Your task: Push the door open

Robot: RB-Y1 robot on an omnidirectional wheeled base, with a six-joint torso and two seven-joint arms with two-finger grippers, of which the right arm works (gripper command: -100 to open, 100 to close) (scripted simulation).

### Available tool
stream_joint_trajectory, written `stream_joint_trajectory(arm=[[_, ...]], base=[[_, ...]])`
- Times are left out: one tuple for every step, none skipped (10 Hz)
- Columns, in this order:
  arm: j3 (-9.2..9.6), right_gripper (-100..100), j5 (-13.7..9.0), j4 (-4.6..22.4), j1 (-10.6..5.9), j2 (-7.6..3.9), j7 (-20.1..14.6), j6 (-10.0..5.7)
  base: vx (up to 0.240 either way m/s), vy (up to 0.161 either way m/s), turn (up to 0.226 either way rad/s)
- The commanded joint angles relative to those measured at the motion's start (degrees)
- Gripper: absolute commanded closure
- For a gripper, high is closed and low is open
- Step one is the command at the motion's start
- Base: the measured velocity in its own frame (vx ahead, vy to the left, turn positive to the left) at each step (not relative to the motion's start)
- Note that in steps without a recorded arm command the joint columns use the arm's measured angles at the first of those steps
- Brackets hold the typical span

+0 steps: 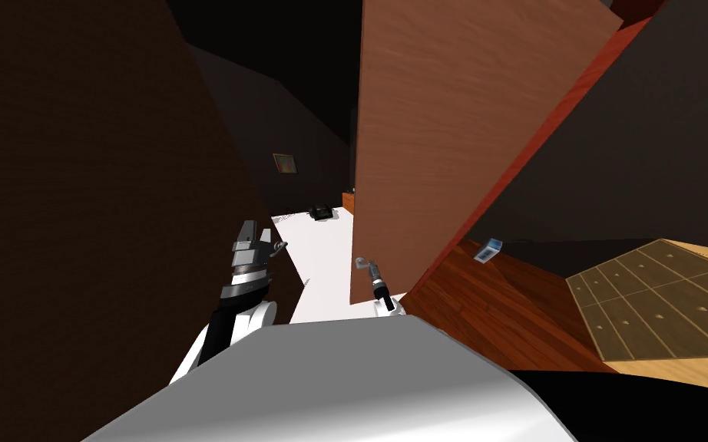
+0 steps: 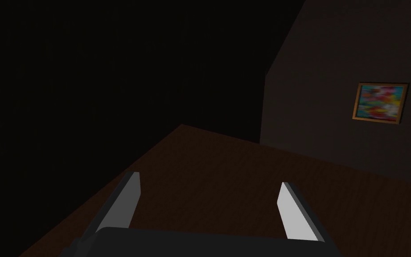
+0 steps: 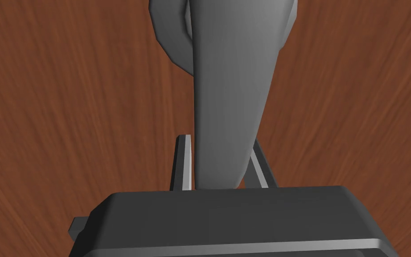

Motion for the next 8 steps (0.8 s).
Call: stream_joint_trajectory(arm=[[-1.23, 100, -0.6, -0.3, -0.04, -0.27, 0.3, -0.40], [-2.03, 100, -1.0, -0.2, -0.05, -0.15, 0.6, -0.41], [-2.77, 100, -1.3, -0.2, -0.05, 0.04, 0.8, -0.41], [-3.46, 100, -1.6, -0.2, -0.06, 0.24, 1.0, -0.42], [-3.77, 100, -1.8, -0.1, -0.06, 0.36, 1.1, -0.42], [-4.35, 100, -2.1, -0.1, -0.06, 0.59, 1.3, -0.43], [-4.86, 100, -2.3, -0.1, -0.07, 0.82, 1.4, -0.43], [-5.23, 100, -2.5, -0.1, -0.07, 1.02, 1.6, -0.43]], base=[[0.152, 0.146, -0.072], [0.160, 0.133, -0.083], [0.174, 0.124, -0.083], [0.162, 0.140, -0.072], [0.125, 0.148, -0.065], [0.135, 0.137, -0.069], [0.152, 0.120, -0.071], [0.152, 0.083, -0.054]])
